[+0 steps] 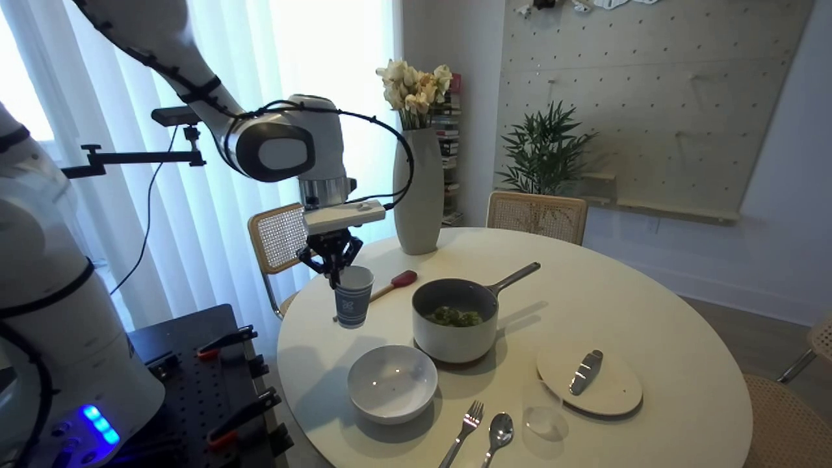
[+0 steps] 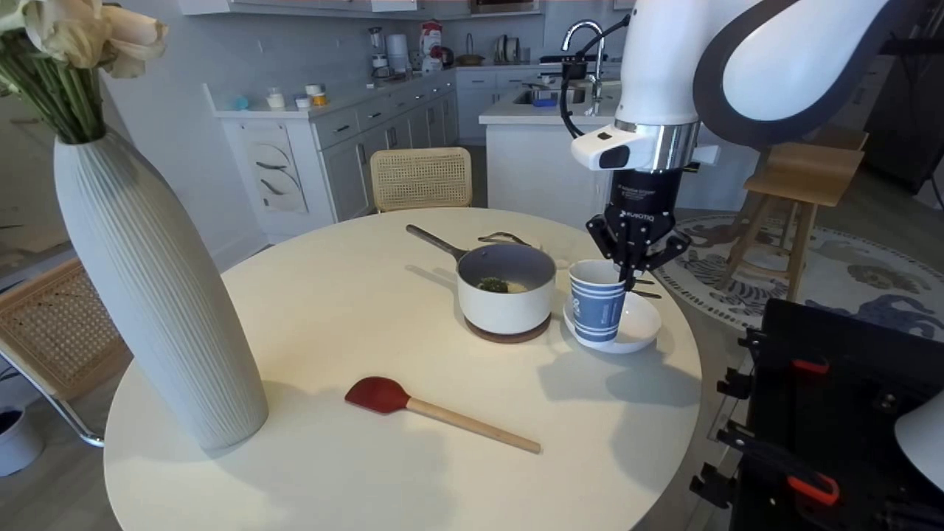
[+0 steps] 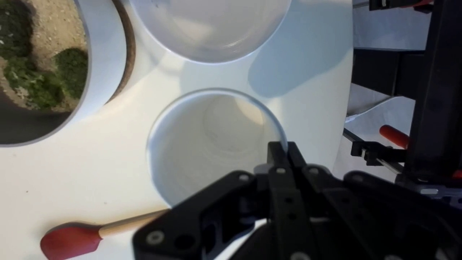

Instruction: Place the spoon next to the fork then move the cup to the left

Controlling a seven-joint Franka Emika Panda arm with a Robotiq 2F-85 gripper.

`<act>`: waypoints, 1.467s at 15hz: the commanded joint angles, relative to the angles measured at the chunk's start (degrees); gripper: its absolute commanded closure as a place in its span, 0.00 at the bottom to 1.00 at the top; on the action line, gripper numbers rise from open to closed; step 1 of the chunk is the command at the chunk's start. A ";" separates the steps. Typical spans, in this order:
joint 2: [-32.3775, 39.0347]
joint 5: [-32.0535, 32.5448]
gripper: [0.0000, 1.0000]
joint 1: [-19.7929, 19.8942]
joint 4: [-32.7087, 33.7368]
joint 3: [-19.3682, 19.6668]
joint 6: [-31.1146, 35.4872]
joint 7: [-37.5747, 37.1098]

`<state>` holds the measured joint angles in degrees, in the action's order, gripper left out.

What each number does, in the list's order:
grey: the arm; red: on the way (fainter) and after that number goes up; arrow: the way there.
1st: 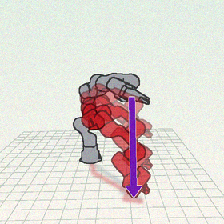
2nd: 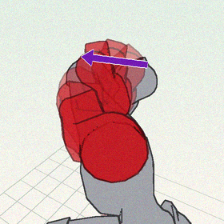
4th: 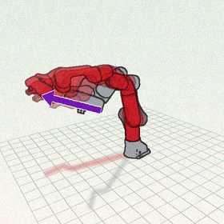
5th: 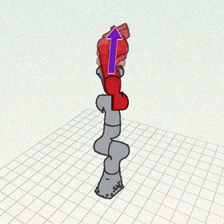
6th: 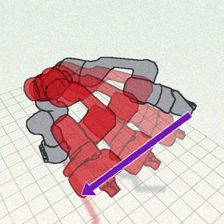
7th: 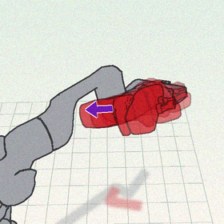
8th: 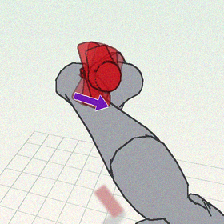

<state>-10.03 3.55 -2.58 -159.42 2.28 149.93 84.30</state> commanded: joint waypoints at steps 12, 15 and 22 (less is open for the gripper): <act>6.44 0.69 0.99 -1.98 0.04 -1.93 4.56 0.09; 8.27 2.74 0.99 -1.59 0.05 -2.71 7.74 -2.03; 12.90 11.43 0.99 -1.34 0.04 -3.27 14.63 -9.06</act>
<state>1.15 11.41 -4.58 -159.42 0.02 161.71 79.12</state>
